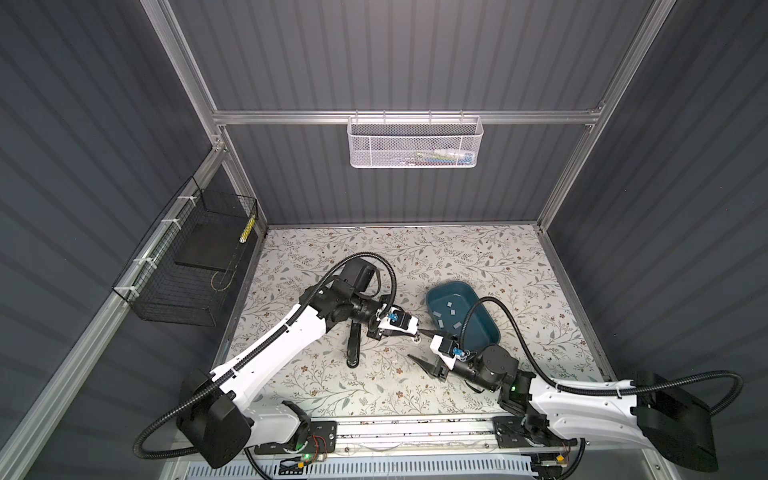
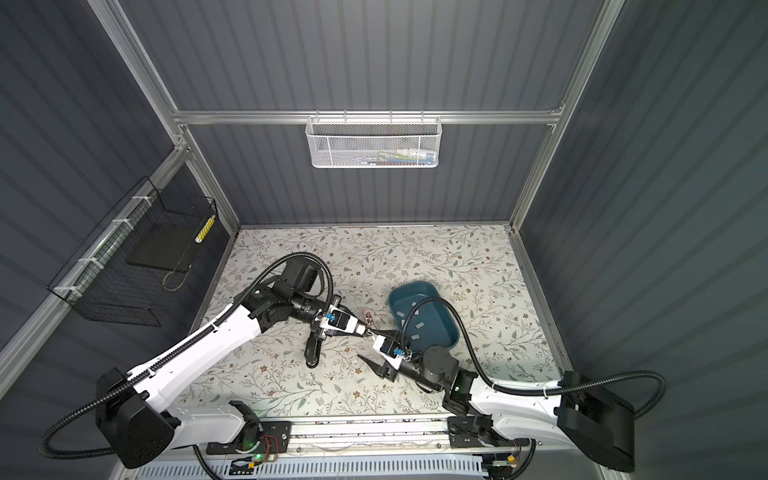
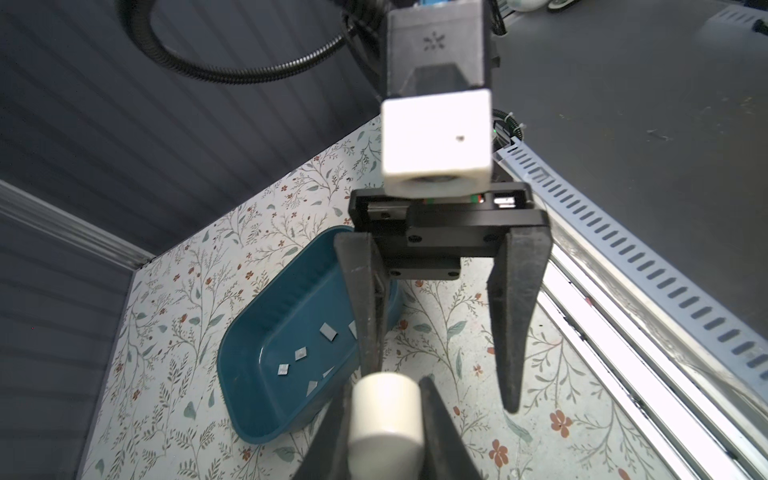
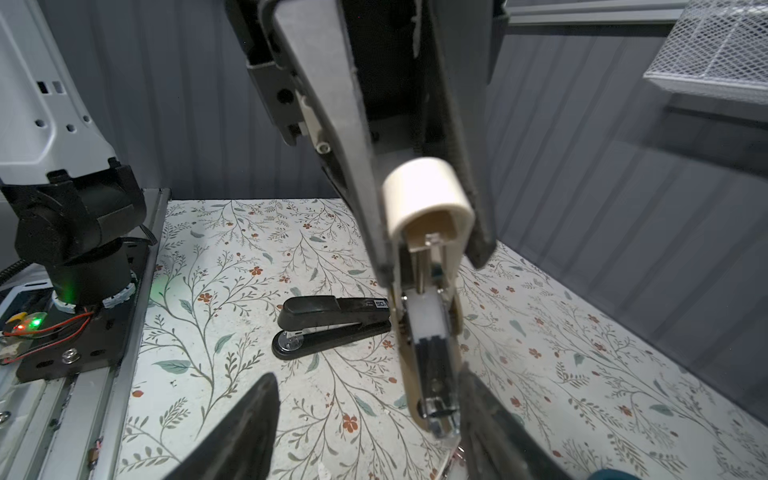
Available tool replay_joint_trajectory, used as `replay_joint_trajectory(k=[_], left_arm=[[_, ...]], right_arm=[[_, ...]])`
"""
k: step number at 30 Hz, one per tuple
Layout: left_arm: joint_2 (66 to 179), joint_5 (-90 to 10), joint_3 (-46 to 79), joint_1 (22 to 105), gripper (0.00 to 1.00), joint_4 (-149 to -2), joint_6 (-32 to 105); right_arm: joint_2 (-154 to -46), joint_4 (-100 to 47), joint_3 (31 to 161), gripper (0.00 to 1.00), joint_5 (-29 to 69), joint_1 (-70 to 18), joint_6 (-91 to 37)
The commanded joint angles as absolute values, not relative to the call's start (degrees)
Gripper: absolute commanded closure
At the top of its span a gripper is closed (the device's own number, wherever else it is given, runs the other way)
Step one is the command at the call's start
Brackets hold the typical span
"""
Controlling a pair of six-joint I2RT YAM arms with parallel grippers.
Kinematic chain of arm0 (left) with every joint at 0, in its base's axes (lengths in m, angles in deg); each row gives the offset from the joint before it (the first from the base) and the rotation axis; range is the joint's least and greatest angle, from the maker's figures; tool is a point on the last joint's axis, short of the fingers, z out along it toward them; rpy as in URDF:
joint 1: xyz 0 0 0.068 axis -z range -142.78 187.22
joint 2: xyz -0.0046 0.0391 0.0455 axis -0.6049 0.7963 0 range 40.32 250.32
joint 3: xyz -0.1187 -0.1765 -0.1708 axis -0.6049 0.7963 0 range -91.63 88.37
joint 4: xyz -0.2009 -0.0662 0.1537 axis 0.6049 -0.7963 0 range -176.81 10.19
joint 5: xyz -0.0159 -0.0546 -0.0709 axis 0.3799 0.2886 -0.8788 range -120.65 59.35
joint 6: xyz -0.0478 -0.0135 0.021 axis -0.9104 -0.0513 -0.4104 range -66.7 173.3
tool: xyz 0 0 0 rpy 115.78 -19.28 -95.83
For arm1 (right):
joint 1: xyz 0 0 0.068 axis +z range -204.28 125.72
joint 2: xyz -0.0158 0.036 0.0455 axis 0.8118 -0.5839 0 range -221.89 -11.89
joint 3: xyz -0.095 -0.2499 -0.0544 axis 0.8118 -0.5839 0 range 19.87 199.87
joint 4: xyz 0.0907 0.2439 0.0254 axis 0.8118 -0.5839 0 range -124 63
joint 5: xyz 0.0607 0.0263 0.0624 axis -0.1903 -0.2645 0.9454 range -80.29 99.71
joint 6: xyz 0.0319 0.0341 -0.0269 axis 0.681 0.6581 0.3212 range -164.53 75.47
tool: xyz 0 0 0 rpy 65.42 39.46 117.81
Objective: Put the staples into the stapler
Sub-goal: 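Close the right gripper on the cream stapler while the left gripper holds it, then open the left gripper and withdraw it while the right gripper holds the cream stapler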
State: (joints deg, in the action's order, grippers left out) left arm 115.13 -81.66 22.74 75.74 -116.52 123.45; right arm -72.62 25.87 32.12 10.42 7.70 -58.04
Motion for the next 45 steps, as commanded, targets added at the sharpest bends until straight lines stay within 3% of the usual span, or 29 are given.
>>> replay_joint_trajectory(k=[1, 8, 15, 19, 22, 24, 27, 31, 35, 41, 45], left_arm=[[115.71, -86.81, 20.85, 75.5, 1.0, -121.02, 127.7], [116.32, -87.51, 20.52, 75.54, 1.0, -122.48, 128.88], [116.26, -87.61, 20.5, 75.54, 1.0, -122.61, 129.3], [116.04, -87.12, 20.73, 75.54, 1.0, -122.44, 129.36], [115.78, -86.41, 20.87, 75.46, 1.0, -122.11, 129.03], [115.22, -85.28, 21.19, 75.45, 0.82, -120.97, 127.97], [112.87, -81.84, 22.55, 75.39, 0.8, -117.33, 125.03], [108.02, -73.54, 26.57, 74.01, 0.67, -109.11, 120.13], [103.89, -68.81, 29.92, 67.31, 0.65, -101.46, 116.42], [102.27, -63.56, 35.58, 57.54, 0.63, -91.65, 117.36], [105.94, -59.18, 28.68, 57.0, 0.62, -104.61, 129.72]], right_arm=[[-74.02, 28.23, 35.13, 0.32, 8.7, 8.14, -61.04], [-78.02, 27.83, 37.87, 0.38, 5.83, 8.97, -62.46], [-80.2, 26.88, 39.6, 0.65, 6.4, 9.47, -61.93], [-80.84, 27.67, 39.47, 0.71, 5.59, 9.66, -60.61], [-80.8, 27.19, 39.67, 0.72, 5.28, 9.77, -58.29], [-80.41, 24.19, 40.79, 0.73, 4.84, 9.88, -55.8], [-79.84, 16.99, 43.89, 0.78, 3.26, 9.87, -51.51], [-79.43, 12.44, 44.77, 0.8, 0.85, 10.55, -46.64], [-79.34, 6.48, 45.61, 0.77, -3.39, 11.52, -39.99], [-82.63, -14.71, 54.06, 0.76, -8.52, 12.15, -29.7], [-88.51, -23.43, 60.23, 0.77, -9.38, 12.34, -26.46]])
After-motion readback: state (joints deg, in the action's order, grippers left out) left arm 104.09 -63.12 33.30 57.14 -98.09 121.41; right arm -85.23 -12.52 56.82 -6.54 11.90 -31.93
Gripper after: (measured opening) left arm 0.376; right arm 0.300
